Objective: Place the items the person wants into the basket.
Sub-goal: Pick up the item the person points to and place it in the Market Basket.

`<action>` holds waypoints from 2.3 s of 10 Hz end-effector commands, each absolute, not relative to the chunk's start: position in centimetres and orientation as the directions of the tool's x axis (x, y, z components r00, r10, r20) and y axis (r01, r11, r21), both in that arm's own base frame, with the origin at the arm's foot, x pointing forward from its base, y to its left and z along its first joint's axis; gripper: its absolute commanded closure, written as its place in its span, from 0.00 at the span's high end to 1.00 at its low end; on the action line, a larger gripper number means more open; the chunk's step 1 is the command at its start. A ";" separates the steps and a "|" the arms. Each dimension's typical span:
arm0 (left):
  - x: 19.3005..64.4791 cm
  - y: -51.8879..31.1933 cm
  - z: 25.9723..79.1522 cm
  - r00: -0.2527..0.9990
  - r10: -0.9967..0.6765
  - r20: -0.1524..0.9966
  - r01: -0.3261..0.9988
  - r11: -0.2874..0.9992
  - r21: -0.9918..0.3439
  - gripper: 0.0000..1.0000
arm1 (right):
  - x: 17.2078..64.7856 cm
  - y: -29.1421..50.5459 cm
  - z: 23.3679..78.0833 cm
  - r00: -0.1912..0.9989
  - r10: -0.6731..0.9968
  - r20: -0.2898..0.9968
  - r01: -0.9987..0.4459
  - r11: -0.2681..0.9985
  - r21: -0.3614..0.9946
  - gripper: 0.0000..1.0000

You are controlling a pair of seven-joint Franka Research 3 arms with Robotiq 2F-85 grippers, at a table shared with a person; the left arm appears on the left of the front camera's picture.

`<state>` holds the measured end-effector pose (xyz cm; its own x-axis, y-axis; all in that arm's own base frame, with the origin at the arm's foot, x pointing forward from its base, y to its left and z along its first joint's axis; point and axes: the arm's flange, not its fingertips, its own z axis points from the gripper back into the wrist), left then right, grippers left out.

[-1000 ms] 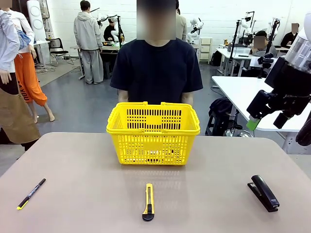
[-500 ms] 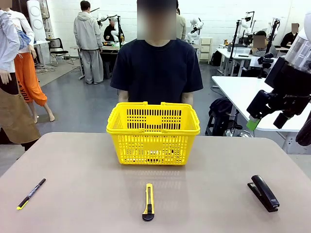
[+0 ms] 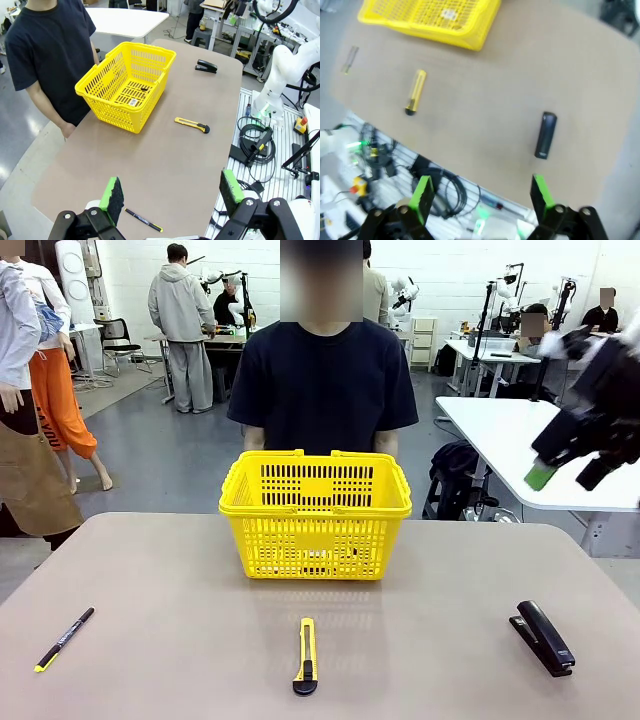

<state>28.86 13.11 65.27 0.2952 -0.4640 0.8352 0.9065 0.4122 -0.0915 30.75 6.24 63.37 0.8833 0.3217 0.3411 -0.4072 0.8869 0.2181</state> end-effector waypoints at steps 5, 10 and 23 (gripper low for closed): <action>28.8 13.2 65.2 0.270 -0.461 0.846 0.914 0.399 -0.075 1.00 | 25.3 -10.0 67.0 0.658 0.255 0.708 -0.729 0.448 0.517 1.00; 28.8 13.2 65.2 0.270 -0.461 0.846 0.914 0.399 -0.075 1.00 | 23.5 -17.6 63.3 0.505 0.223 0.834 -0.804 0.472 0.361 1.00; 28.8 13.2 65.2 0.270 -0.461 0.846 0.914 0.399 -0.075 1.00 | 20.8 -15.9 63.5 0.680 -0.018 0.733 -0.402 0.827 0.393 1.00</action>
